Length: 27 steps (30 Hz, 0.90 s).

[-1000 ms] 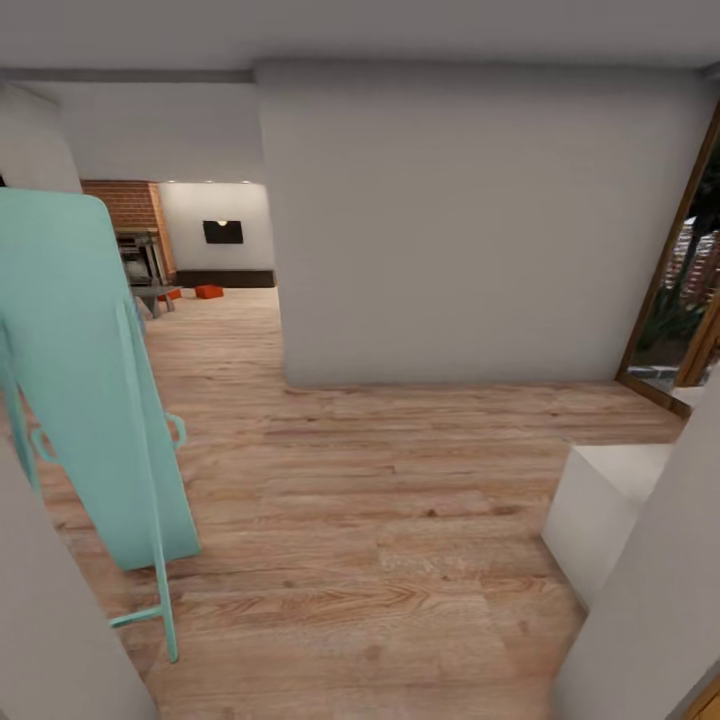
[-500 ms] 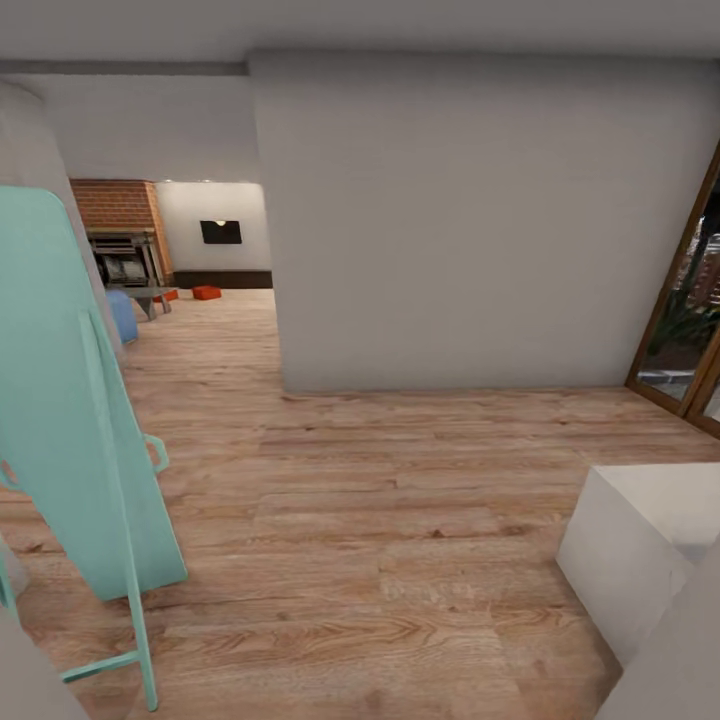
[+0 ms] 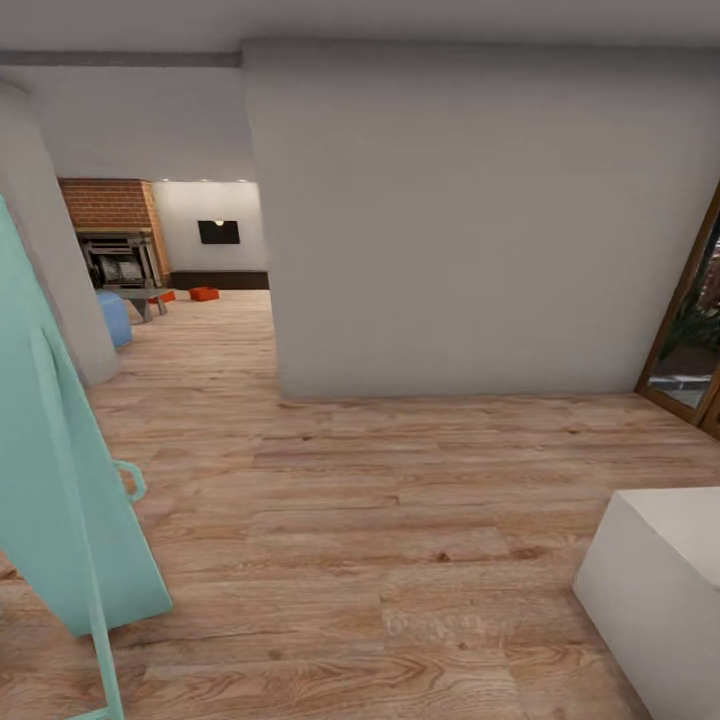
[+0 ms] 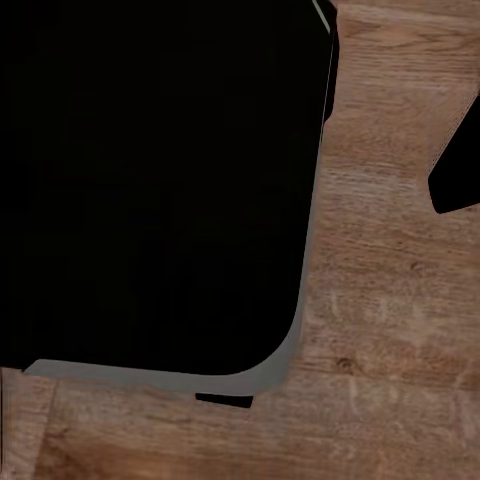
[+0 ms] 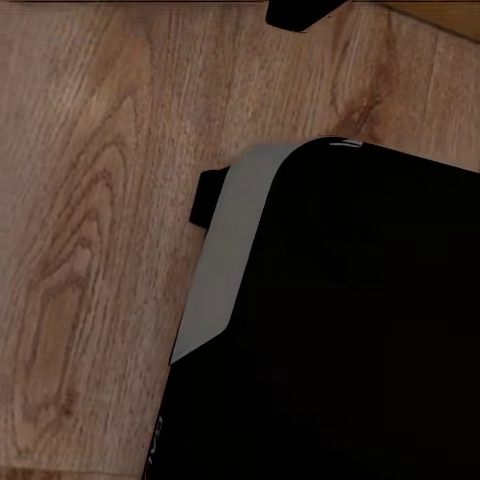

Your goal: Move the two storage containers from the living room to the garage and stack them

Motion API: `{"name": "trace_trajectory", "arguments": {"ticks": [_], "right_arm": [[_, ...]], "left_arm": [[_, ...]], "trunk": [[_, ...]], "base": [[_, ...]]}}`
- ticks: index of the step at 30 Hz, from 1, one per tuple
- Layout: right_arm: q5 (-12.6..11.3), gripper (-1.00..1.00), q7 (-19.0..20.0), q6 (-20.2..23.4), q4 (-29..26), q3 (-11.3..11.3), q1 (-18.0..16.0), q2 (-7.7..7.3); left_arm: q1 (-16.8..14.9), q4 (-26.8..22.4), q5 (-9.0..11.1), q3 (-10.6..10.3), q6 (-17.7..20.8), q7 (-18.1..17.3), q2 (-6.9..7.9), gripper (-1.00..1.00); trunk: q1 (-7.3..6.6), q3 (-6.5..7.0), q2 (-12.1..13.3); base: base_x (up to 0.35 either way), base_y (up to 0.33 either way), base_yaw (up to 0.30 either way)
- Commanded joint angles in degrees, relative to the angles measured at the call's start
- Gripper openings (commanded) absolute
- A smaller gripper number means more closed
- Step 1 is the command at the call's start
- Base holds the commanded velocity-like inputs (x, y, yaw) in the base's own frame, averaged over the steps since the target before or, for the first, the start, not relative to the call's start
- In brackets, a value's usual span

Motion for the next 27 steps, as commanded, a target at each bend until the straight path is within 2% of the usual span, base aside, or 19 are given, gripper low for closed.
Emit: {"name": "trace_trajectory", "arguments": {"ticks": [1, 27], "right_arm": [[-0.5, 1.00, -0.1, -0.3, 0.2, 0.5, -0.1, 0.05], [-0.5, 1.00, 0.0, -0.3, 0.2, 0.5, -0.1, 0.14]], "left_arm": [[0.0, 0.0, 0.3, 0.1, -0.1, 0.0, -0.01, 1.00], [0.0, 0.0, 0.3, 0.1, -0.1, 0.0, 0.08, 1.00]], "trunk": [[0.03, -0.05, 0.0], [0.03, -0.05, 0.0]], "base": [[0.320, 0.000, 0.000], [0.321, 0.000, 0.000]]}}
